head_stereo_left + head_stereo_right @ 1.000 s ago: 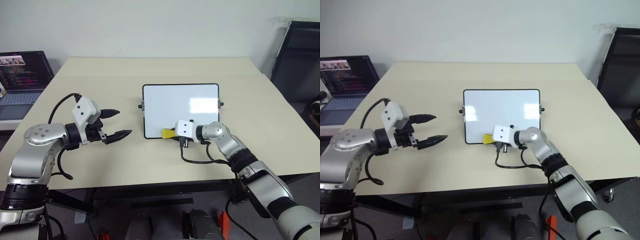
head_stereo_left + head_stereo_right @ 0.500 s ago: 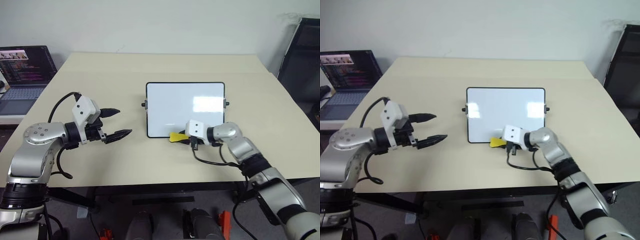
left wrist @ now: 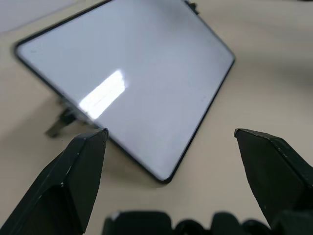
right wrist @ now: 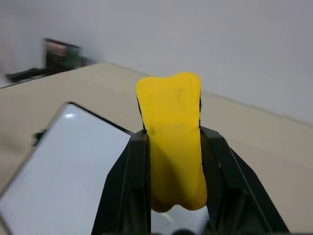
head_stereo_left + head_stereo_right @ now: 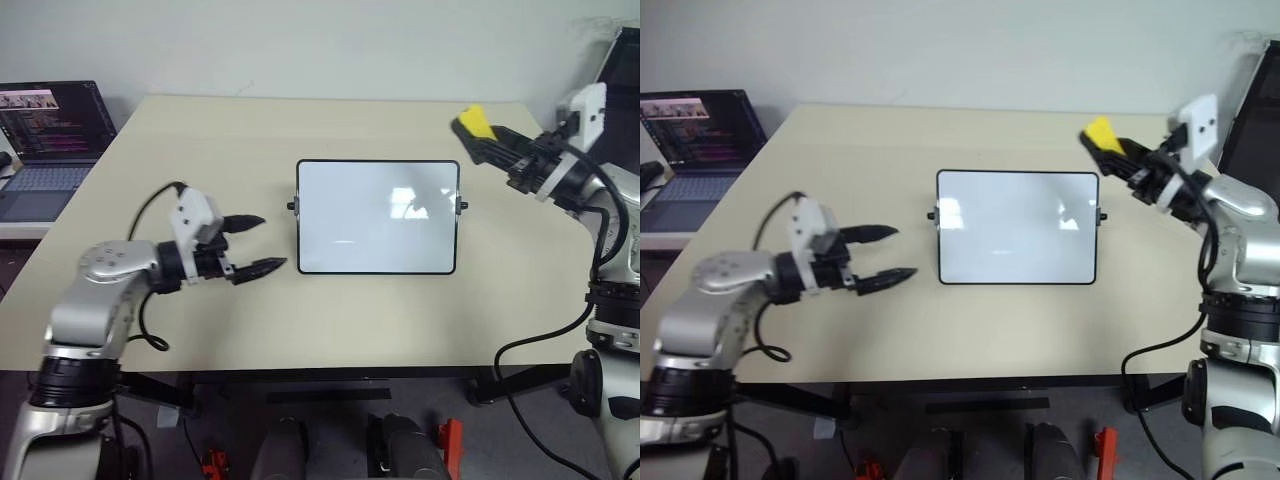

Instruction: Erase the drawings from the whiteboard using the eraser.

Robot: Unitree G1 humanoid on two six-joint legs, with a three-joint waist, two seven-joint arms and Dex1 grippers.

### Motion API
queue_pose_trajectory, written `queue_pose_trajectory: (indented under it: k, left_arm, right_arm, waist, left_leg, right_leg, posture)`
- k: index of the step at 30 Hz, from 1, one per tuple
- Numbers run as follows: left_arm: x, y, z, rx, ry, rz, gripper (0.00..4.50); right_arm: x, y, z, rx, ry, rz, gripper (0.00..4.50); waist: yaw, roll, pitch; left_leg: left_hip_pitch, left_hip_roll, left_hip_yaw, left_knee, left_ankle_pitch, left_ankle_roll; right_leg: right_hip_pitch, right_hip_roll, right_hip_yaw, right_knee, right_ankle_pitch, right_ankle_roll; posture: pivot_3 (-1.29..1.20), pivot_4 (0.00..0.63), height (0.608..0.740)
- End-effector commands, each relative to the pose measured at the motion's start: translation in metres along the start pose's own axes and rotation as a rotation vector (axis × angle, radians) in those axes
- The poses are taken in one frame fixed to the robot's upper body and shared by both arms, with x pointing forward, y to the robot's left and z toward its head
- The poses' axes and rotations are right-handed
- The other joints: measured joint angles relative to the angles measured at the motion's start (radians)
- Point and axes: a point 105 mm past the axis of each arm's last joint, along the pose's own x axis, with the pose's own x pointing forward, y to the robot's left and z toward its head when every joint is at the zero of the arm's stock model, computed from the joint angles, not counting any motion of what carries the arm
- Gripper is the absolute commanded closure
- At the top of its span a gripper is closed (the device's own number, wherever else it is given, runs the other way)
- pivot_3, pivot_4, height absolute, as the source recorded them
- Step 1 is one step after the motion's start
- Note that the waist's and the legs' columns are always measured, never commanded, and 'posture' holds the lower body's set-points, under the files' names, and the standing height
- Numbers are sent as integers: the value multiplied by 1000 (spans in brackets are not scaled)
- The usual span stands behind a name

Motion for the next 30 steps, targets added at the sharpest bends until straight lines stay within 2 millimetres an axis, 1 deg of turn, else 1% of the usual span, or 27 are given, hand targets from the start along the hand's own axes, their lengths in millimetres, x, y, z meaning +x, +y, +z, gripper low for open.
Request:
queue_pose_trajectory:
  k: [1, 3, 5, 7, 9, 11, 13, 15, 18, 21, 24, 26, 27, 30]
  left_arm:
    - [26, -17, 22, 57, -84, -91, 0]
    - [42, -28, 27, 55, -128, -144, 0]
    - [54, -34, 30, 49, -158, -169, 0]
    - [68, -42, 27, 49, -168, -191, 0]
    - [80, -49, 25, 51, -176, -205, 0]
    - [90, -58, 24, 41, -194, -235, 0]
    - [97, -63, 23, 33, -207, -256, 0]
    - [100, -68, 23, 29, -214, -273, 0]
    - [103, -71, 22, 28, -215, -290, 0]
    - [102, -70, 21, 27, -212, -288, 0]
    - [100, -69, 20, 27, -208, -285, 0]
    - [100, -68, 19, 27, -204, -283, 0]
    - [99, -68, 19, 28, -202, -281, 0]
    - [99, -66, 18, 30, -197, -279, 0]
  right_arm:
    - [-25, -35, -20, 4, 108, -193, 3503]
    - [-39, -47, -45, 38, 225, -270, 3503]
    - [-52, -54, -65, 63, 319, -329, 3503]
    - [-65, -60, -86, 81, 411, -390, 3503]
    - [-76, -67, -102, 94, 477, -446, 3503]
    - [-86, -74, -113, 113, 519, -503, 3503]
    - [-92, -78, -120, 124, 542, -537, 3503]
    - [-94, -82, -124, 133, 553, -558, 3503]
    - [-90, -86, -128, 154, 540, -562, 3503]
    - [-85, -87, -131, 168, 530, -549, 3503]
    - [-85, -88, -135, 166, 537, -544, 3503]
    - [-86, -89, -137, 167, 527, -545, 2783]
    - [-86, -89, -138, 168, 526, -543, 2604]
    - [-88, -90, -139, 171, 527, -546, 1587]
  waist:
    - [0, 0, 0]
    - [0, 0, 0]
    - [0, 0, 0]
    - [-8, 0, 0]
    - [-16, 1, 0]
    - [-18, 1, 0]
    - [-19, 1, -1]
    - [-19, 2, -1]
    - [-19, 2, -1]
    - [-19, 2, -1]
    - [-18, 2, -1]
    - [-17, 2, -1]
    - [-16, 2, -1]
    - [-16, 2, -1]
  left_leg:
    - [0, 0, 0, 0, 0, 0]
    - [0, 0, 0, 0, 0, 0]
    - [0, 0, 0, 0, 0, 0]
    - [0, 0, 0, 0, 0, 0]
    - [0, 0, 0, 0, 0, 0]
    - [1, 0, 1, 0, 0, 0]
    - [2, 0, 1, 0, 0, 0]
    - [2, 0, 1, 0, 0, 0]
    - [3, 0, 1, 0, 0, 0]
    - [3, 0, 1, 0, 0, 0]
    - [3, 0, 1, 0, 0, 0]
    - [3, 0, 1, 0, 0, 0]
    - [3, 0, 1, 0, 0, 0]
    - [3, 0, 1, 0, 0, 0]
  right_leg:
    - [0, 0, 0, 0, 0, 1]
    - [-1, 0, 0, 0, 0, 1]
    - [0, 1, 0, 0, 0, 1]
    - [0, 1, 1, 0, 0, 1]
    - [0, 1, 1, 1, 0, 1]
    - [0, 1, 2, 1, 0, 2]
    - [1, 2, 2, 2, -2, 5]
    - [1, 2, 2, 2, -2, 6]
    - [1, 2, 3, 1, -2, 6]
    - [2, 2, 3, 1, -2, 6]
    - [2, 2, 3, 1, -2, 6]
    - [2, 2, 3, 1, -2, 6]
    - [2, 2, 3, 1, -2, 6]
    - [2, 2, 3, 1, -2, 6]
  posture:
    - [0, 150, 740]
    - [0, 150, 740]
    - [0, 150, 740]
    - [0, 150, 740]
    - [0, 150, 740]
    - [0, 150, 740]
    - [0, 150, 740]
    - [0, 150, 740]
    - [0, 150, 740]
    - [0, 150, 740]
    - [0, 150, 740]
    - [0, 150, 740]
    - [0, 150, 740]
    - [0, 150, 740]
